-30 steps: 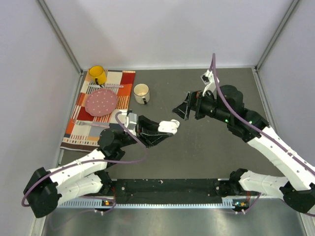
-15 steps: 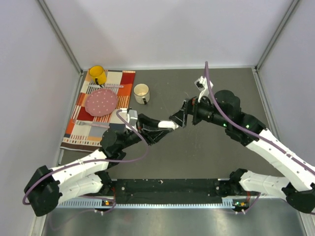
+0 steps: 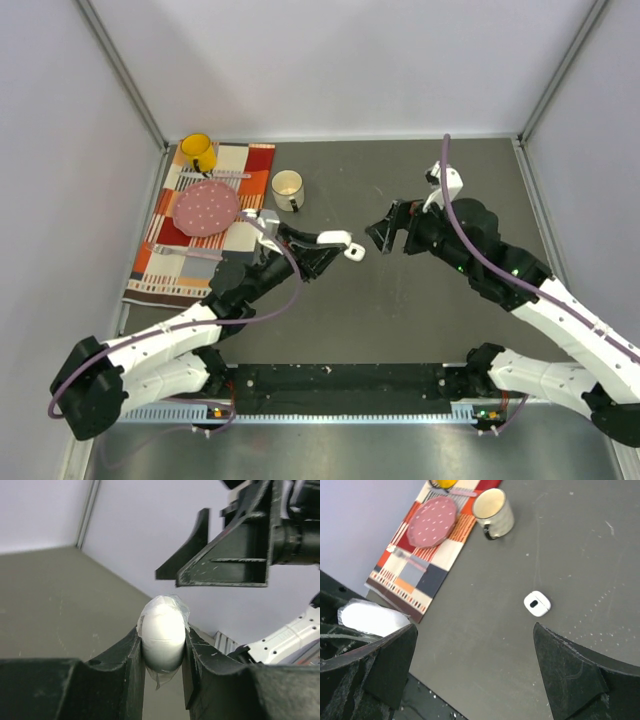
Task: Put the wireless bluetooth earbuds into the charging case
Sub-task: Place the charging case with the earbuds at the center of the board.
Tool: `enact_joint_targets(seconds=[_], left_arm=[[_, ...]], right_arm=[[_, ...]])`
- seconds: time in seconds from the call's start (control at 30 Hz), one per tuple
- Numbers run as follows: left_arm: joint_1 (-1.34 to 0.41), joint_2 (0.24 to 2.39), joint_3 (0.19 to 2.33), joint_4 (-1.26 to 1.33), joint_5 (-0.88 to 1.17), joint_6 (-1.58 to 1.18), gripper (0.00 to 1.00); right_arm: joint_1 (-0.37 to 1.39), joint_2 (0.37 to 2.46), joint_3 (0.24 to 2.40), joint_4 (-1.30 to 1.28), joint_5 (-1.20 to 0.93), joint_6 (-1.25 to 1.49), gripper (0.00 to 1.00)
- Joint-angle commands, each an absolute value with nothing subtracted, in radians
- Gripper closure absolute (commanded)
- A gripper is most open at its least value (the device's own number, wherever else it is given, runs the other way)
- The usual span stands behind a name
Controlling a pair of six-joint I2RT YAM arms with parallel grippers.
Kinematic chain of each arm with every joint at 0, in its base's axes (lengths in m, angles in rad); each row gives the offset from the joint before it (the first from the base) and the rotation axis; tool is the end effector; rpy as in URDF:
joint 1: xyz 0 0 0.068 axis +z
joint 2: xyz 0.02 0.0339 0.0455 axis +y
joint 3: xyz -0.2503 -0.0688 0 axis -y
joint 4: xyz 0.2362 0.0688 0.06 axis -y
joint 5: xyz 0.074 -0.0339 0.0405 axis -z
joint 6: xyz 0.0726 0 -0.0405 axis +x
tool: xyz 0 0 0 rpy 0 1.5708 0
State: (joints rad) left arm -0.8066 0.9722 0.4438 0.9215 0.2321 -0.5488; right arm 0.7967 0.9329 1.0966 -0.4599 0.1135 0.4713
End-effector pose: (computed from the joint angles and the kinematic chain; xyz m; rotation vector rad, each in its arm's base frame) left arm 0.1587 -0.1897 0.3084 0.3853 1.2380 -1.3151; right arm 0.1694 0.1616 0.3696 -0.2332 1.9234 0.7604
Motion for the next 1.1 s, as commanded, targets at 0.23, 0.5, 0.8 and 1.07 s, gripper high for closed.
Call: enact_joint_targets(seconds=[0.23,0.5,0.8,1.07], left_arm=[[-0.772,1.161,0.529,0.494,0.221,-0.781,1.0],[-0.707,1.624,0.594,0.776,0.572,-1.063,1.0],[-0.704,1.744,0.678,0.726,0.52,-1.045,0.93],[-0.695,1.781,0.712,0.595,0.48,-1.023,0.82]], right_arm=[[0.752,0.844,0.989,-0.502,0.265,0.676,0.01],[0.695,0.831,0.962,-0.512,0.183,0.686,0.01],[0.678,0.799,0.942,-0.529,0.184,0.678,0.01],[0.67,0.792,0.933,-0.537,0.184,0.672,0.01]])
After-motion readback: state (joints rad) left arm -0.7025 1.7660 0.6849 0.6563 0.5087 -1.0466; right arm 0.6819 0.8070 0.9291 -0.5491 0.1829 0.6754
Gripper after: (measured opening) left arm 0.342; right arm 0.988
